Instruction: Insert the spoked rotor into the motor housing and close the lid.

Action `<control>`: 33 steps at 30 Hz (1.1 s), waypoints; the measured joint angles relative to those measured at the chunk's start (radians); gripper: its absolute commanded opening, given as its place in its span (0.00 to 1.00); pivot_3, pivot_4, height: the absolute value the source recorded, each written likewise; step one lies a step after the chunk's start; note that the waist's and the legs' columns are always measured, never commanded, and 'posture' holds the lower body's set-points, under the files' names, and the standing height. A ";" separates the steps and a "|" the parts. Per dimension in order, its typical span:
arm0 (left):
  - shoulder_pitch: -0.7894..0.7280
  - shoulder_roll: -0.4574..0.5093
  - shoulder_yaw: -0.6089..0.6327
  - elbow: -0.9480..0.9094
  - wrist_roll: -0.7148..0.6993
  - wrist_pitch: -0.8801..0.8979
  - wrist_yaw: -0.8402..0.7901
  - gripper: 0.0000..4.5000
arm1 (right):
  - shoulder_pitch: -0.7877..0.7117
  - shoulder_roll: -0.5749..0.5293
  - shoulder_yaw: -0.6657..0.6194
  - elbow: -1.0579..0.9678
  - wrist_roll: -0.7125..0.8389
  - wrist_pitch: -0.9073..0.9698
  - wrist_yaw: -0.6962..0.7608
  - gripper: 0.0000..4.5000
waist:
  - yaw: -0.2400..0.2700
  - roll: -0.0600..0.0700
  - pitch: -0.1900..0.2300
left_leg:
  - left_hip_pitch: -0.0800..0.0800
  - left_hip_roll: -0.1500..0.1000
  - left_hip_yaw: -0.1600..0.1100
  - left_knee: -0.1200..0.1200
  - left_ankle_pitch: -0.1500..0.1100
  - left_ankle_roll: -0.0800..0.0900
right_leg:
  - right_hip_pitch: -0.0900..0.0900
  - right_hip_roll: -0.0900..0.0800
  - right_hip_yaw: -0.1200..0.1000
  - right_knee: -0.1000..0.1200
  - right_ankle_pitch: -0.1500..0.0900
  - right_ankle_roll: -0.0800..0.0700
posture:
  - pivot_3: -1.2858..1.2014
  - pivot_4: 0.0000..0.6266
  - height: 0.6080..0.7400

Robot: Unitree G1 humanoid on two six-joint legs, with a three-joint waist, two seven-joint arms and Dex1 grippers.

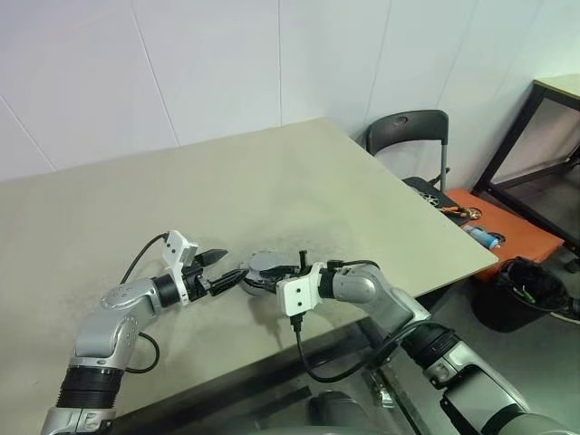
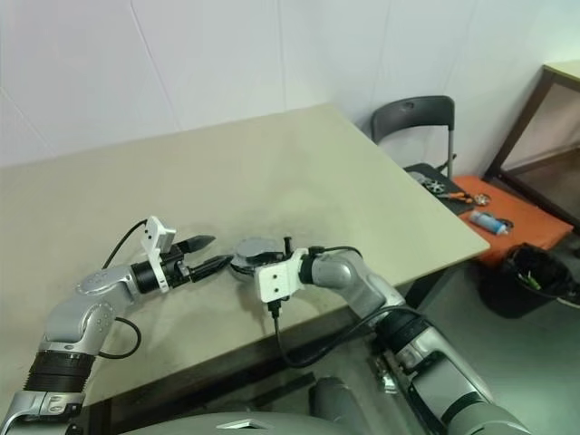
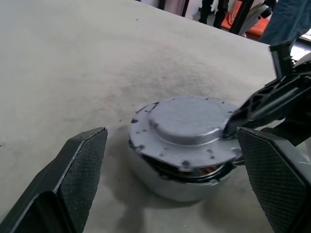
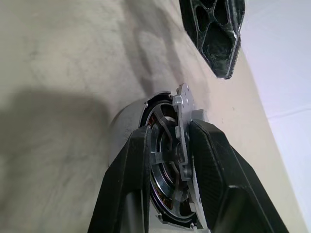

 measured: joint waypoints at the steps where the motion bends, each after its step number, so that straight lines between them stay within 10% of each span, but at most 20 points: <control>1: 0.000 0.000 0.000 0.001 0.000 -0.001 0.000 1.00 | -0.003 -0.009 -0.001 0.000 0.000 -0.017 0.004 0.31 | 0.002 0.000 0.000 | 0.000 0.000 0.000 0.000 0.000 0.000 | -0.001 -0.001 0.000 -0.001 0.000 0.000 | 0.52 0.00 1.00; 13: 0.006 -0.011 0.000 0.023 0.009 -0.025 0.000 1.00 | -0.066 0.026 -0.012 0.105 -0.023 -0.133 -0.039 0.31 | 0.022 -0.001 0.001 | -0.007 0.000 -0.001 0.000 -0.001 0.000 | -0.009 -0.001 0.000 -0.006 0.003 0.001 | 0.52 0.00 1.00; 22: 0.024 -0.015 0.001 0.017 0.010 -0.026 0.006 1.00 | -0.042 0.025 -0.135 -0.121 0.330 0.421 0.268 0.31 | 0.047 0.000 0.001 | -0.017 -0.001 -0.001 0.001 -0.002 0.000 | -0.018 -0.002 -0.001 -0.007 0.006 -0.004 | 0.52 0.00 1.00; 33: 0.003 -0.011 0.005 0.054 0.013 -0.040 -0.004 1.00 | -0.037 -0.019 -0.131 -0.229 0.359 0.547 0.352 0.31 | 0.049 0.000 0.001 | -0.017 -0.001 -0.001 0.001 -0.002 0.001 | -0.017 -0.003 -0.002 -0.009 0.006 -0.003 | 0.52 0.00 1.00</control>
